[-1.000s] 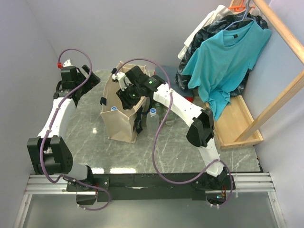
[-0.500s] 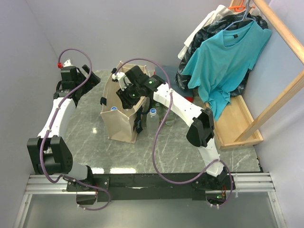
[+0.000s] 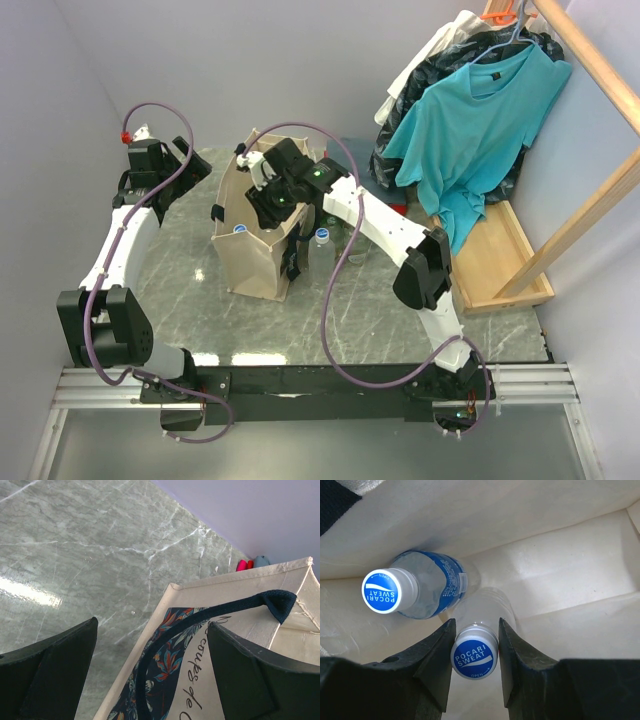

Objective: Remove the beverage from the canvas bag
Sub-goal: Take out the drink from the canvas bag.

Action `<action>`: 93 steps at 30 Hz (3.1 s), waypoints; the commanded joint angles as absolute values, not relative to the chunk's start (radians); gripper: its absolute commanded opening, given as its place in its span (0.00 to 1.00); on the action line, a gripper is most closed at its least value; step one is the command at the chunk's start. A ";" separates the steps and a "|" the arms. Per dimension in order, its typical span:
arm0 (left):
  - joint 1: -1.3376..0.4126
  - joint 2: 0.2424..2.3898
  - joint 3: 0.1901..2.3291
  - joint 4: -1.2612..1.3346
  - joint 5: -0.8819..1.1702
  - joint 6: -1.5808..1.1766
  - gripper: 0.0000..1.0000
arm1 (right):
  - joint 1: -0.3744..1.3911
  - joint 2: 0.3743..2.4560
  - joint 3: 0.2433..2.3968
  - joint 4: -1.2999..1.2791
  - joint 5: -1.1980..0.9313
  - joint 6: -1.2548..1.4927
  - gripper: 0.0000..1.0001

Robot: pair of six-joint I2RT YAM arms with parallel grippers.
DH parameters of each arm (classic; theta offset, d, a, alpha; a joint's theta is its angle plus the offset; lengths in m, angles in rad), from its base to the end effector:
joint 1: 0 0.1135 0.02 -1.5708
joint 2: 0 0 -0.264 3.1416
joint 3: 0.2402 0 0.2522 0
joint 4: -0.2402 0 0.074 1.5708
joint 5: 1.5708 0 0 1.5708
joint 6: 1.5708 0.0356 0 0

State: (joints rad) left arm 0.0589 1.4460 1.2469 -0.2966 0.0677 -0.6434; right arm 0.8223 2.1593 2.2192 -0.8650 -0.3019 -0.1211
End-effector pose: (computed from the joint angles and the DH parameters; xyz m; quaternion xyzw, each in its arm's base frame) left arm 0.3350 0.0173 0.3337 -0.2790 0.8121 -0.1753 0.4817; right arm 0.3205 0.3606 0.3298 -0.4667 0.7914 0.2578 0.2989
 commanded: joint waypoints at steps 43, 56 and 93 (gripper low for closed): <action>0.063 1.405 1.236 -0.258 0.094 -0.647 0.96 | 0.847 1.901 2.218 -0.681 -0.121 -0.089 0.00; 0.063 1.399 1.238 -0.265 0.083 -0.643 0.96 | 0.854 1.841 2.165 -0.585 -0.075 -0.091 0.00; 0.064 1.394 1.238 -0.259 0.092 -0.647 0.96 | 0.880 1.749 2.148 -0.457 -0.011 -0.121 0.00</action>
